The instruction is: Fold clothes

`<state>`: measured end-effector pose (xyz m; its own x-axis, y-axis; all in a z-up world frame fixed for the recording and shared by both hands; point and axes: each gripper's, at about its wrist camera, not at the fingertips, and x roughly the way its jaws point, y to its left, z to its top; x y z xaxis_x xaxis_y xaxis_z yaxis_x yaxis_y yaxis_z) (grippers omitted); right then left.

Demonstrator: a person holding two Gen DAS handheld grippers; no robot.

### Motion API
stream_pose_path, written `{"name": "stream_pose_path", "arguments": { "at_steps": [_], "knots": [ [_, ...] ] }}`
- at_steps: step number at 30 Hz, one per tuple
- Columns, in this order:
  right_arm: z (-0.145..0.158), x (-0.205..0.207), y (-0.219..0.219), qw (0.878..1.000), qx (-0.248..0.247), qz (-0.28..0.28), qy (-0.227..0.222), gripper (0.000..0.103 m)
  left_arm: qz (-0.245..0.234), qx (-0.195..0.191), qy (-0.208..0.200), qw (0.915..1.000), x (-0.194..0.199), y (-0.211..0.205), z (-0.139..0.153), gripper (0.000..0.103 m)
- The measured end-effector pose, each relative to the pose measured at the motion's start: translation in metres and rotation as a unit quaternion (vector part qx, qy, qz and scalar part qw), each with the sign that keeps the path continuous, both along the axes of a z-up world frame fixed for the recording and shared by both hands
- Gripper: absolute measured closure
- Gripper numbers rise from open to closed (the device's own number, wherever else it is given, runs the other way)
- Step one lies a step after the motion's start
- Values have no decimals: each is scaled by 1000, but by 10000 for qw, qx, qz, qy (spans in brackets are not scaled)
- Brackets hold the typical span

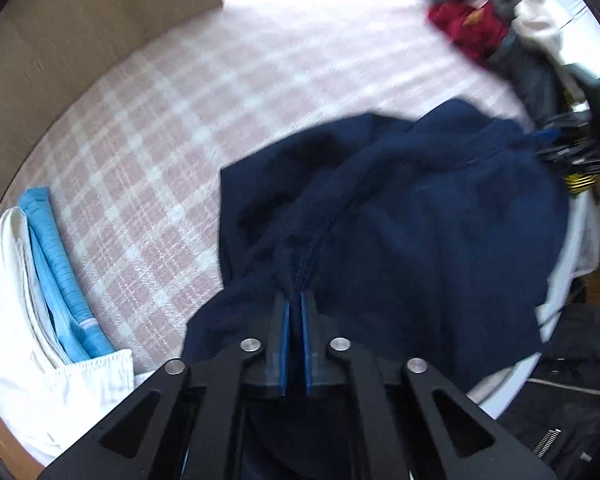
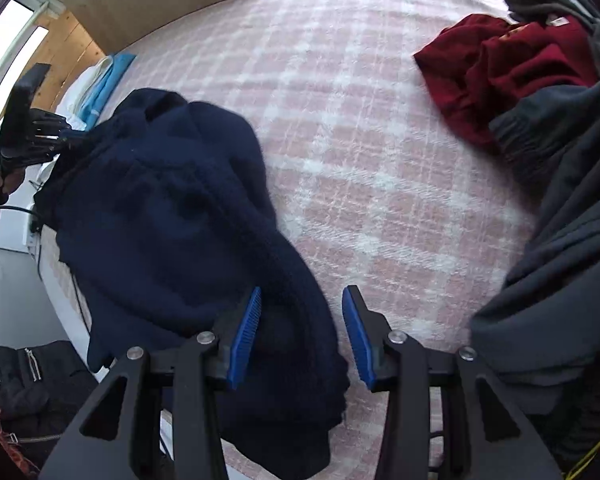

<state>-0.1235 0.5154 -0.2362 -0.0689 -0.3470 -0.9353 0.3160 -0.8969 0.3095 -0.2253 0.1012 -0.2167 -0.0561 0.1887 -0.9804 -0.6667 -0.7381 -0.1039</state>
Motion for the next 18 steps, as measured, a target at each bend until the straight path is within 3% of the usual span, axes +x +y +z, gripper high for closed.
{"name": "stream_pose_path", "arguments": {
  "at_steps": [6, 10, 12, 13, 14, 16, 18],
  "knots": [
    [3, 2, 3, 9997, -216, -6, 73, 61, 538, 515, 526, 9958, 30, -39, 58, 99],
    [-7, -6, -11, 9998, -34, 151, 126, 61, 834, 586, 586, 9931, 39, -55, 65, 99],
    [-10, -4, -20, 9995, 118, 289, 72, 70, 993, 584, 615, 9914, 41, -62, 66, 99],
    [-9, -2, -25, 9991, 187, 371, 73, 82, 1050, 544, 600, 9912, 40, -64, 60, 102],
    [-5, 4, -29, 9985, 259, 470, 149, 89, 1070, 524, 621, 9909, 43, -67, 61, 103],
    [8, 14, -34, 9964, 519, 526, 417, 97, 1096, 522, 722, 9900, 51, -70, 60, 103],
    [23, 22, -35, 9942, 710, 427, 691, 98, 1070, 726, 883, 9877, 59, -74, 64, 103]
  ]
}}
